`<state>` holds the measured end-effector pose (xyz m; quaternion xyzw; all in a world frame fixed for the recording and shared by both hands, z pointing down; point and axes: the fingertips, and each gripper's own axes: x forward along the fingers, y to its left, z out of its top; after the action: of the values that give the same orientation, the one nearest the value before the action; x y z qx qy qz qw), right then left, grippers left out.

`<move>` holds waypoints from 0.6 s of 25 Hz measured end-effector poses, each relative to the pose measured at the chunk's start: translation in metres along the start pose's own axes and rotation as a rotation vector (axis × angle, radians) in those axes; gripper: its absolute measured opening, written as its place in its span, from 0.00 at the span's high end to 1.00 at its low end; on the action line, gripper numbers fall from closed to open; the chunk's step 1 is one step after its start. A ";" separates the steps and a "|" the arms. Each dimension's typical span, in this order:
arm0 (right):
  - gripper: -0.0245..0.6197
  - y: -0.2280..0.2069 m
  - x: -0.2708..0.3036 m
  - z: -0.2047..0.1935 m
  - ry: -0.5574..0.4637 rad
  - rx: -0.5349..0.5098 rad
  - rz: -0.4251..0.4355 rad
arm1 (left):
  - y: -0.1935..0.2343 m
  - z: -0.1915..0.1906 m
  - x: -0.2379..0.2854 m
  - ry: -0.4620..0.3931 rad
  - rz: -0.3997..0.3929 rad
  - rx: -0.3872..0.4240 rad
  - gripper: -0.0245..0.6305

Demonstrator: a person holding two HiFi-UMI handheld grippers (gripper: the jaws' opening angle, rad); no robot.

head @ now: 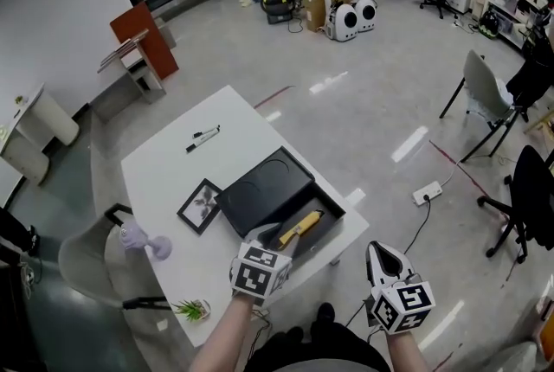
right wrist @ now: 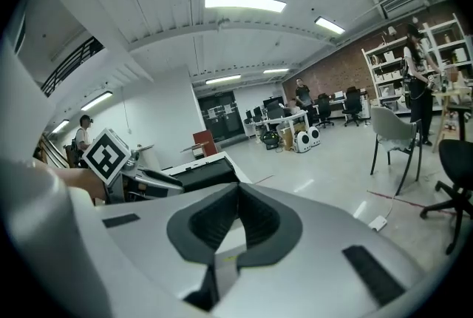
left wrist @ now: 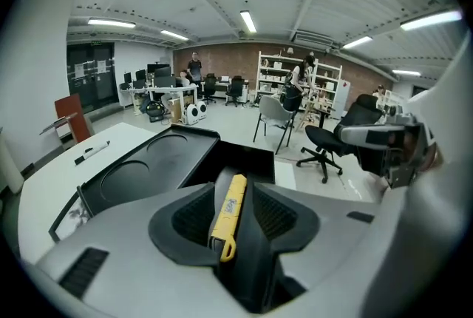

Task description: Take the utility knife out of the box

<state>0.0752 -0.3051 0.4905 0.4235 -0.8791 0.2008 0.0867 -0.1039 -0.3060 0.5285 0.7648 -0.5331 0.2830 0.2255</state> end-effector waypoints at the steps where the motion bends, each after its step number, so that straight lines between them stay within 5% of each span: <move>1: 0.96 -0.002 -0.001 -0.001 0.002 0.003 -0.004 | 0.000 -0.001 0.004 0.019 -0.007 0.015 0.75; 15: 0.96 -0.027 -0.010 -0.010 0.005 0.038 -0.078 | -0.007 -0.023 0.060 0.260 -0.076 0.213 0.74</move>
<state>0.1024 -0.3085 0.5037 0.4583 -0.8578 0.2151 0.0886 -0.0856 -0.3303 0.5856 0.7609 -0.4371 0.4256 0.2210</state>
